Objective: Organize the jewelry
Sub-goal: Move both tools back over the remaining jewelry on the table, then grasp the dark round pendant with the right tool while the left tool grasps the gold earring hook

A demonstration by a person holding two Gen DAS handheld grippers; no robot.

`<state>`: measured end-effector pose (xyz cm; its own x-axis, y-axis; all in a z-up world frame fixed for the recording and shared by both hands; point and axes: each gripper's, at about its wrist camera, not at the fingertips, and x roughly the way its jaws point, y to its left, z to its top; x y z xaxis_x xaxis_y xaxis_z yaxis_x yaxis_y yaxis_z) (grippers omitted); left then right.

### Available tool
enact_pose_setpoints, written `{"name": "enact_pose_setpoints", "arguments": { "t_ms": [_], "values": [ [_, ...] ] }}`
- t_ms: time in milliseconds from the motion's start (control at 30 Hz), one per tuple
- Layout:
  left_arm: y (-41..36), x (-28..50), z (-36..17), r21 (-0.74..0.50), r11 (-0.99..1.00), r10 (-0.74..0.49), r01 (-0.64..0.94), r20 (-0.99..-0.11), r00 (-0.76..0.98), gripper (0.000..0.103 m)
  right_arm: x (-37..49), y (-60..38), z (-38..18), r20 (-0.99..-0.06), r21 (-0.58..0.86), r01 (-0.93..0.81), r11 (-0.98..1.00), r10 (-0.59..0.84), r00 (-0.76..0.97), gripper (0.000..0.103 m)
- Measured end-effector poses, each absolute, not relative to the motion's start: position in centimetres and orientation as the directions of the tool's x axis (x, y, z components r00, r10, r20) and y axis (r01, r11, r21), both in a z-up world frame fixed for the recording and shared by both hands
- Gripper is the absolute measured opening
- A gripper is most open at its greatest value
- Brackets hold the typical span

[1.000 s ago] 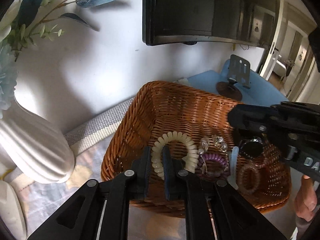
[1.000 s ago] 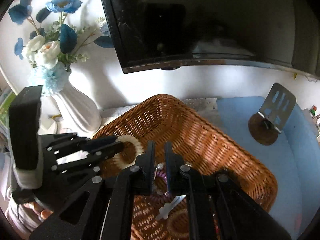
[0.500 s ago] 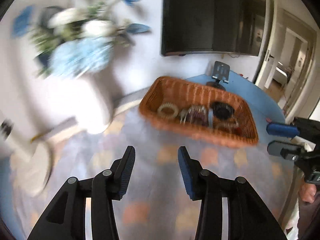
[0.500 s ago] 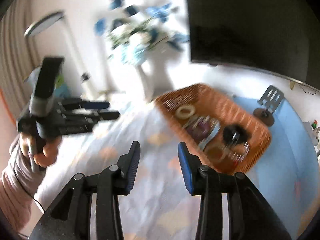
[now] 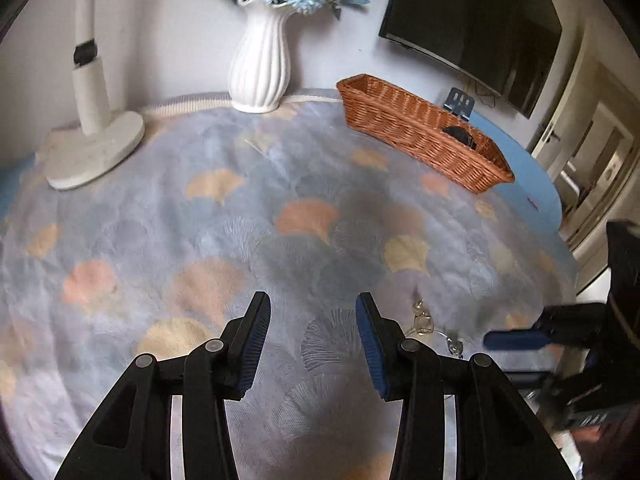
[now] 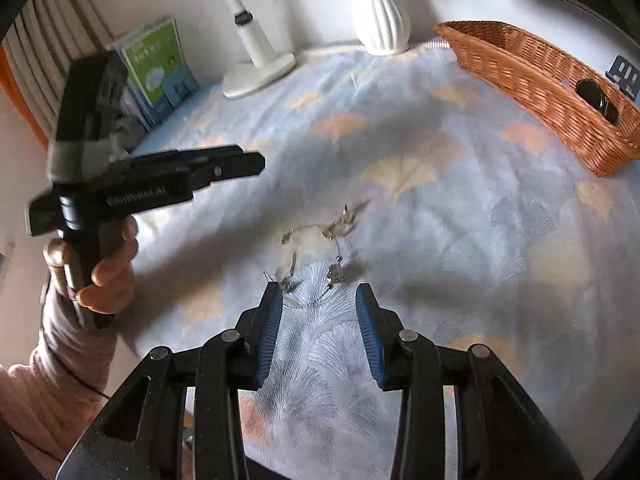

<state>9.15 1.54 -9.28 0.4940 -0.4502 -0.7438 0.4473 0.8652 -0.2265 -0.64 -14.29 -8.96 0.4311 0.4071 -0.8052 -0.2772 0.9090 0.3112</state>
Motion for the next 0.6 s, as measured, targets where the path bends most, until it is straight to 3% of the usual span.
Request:
{"name": "enact_pose_setpoints", "arguments": {
  "t_ms": [200,300,467,600],
  "values": [
    [2.2,8.9,-9.6,-0.283,0.838,-0.511,0.466,-0.707,0.489,0.046,0.3,-12.5,-9.7,-0.838,0.203,-0.239,0.95,0.295,0.46,0.035],
    [2.5,8.8,-9.4,-0.306,0.823,-0.538,0.478,-0.69,0.484,0.046,1.0,-11.5,-9.8,-0.849,0.085,-0.234,0.968,0.194,0.491,0.013],
    [2.4,8.7,-9.3,-0.315,0.816,-0.549,0.485,-0.686,0.478,0.046,0.9,-11.1,-8.8,-0.841,-0.036,-0.253,0.967,0.107,0.531,0.013],
    [2.4,8.8,-9.4,-0.319,0.813,-0.553,0.487,-0.685,0.474,0.046,-0.5,-10.2,-5.2,-0.764,-0.223,-0.24,0.945,-0.016,0.645,0.013]
  ]
}}
